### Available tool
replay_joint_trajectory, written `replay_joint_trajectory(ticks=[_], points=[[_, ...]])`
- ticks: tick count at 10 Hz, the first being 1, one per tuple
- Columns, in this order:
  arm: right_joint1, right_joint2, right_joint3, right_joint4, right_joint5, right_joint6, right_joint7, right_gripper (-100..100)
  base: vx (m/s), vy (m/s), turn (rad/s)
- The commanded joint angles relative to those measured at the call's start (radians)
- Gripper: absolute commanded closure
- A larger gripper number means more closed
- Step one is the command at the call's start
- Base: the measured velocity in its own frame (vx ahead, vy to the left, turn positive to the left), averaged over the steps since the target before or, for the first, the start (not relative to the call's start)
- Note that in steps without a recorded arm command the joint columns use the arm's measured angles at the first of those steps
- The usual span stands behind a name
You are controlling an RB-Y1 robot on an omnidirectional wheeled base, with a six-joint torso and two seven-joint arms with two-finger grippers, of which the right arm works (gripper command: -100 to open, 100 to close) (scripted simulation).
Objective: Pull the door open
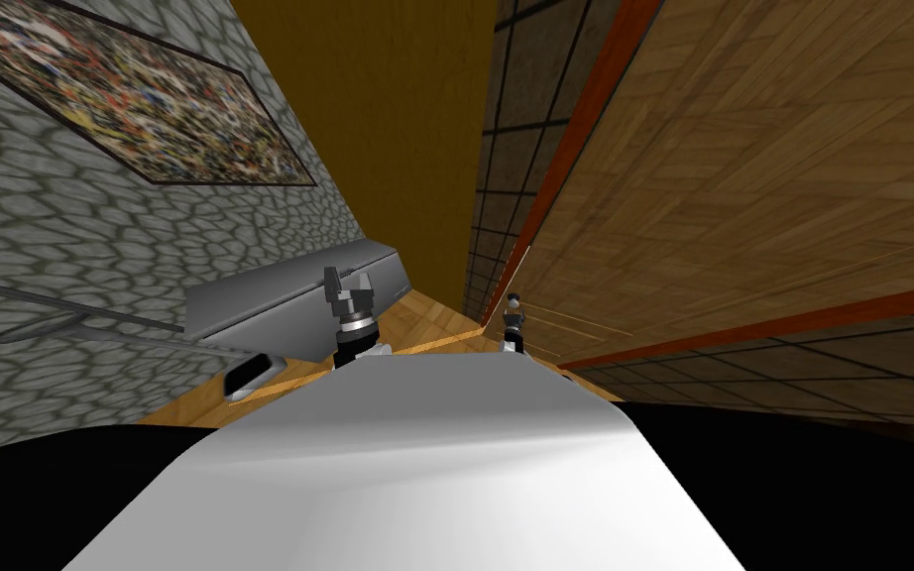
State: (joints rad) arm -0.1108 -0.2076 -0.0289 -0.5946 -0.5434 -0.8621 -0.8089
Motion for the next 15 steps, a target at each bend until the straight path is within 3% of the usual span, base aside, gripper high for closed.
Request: replay_joint_trajectory(ticks=[1,2,7,15], points=[[-0.001,0.008,0.006,-0.007,-0.021,0.000,-0.050,-100,-0.061,-0.013,0.036],[-0.001,0.008,0.006,-0.007,-0.021,0.000,-0.055,-100,-0.049,-0.014,0.023],[-0.008,0.032,0.025,-0.025,-0.088,0.000,-0.201,-100,-0.062,-0.009,0.044],[-0.015,0.056,0.044,-0.044,-0.156,0.000,-0.399,-100,-0.064,-0.010,0.032]])
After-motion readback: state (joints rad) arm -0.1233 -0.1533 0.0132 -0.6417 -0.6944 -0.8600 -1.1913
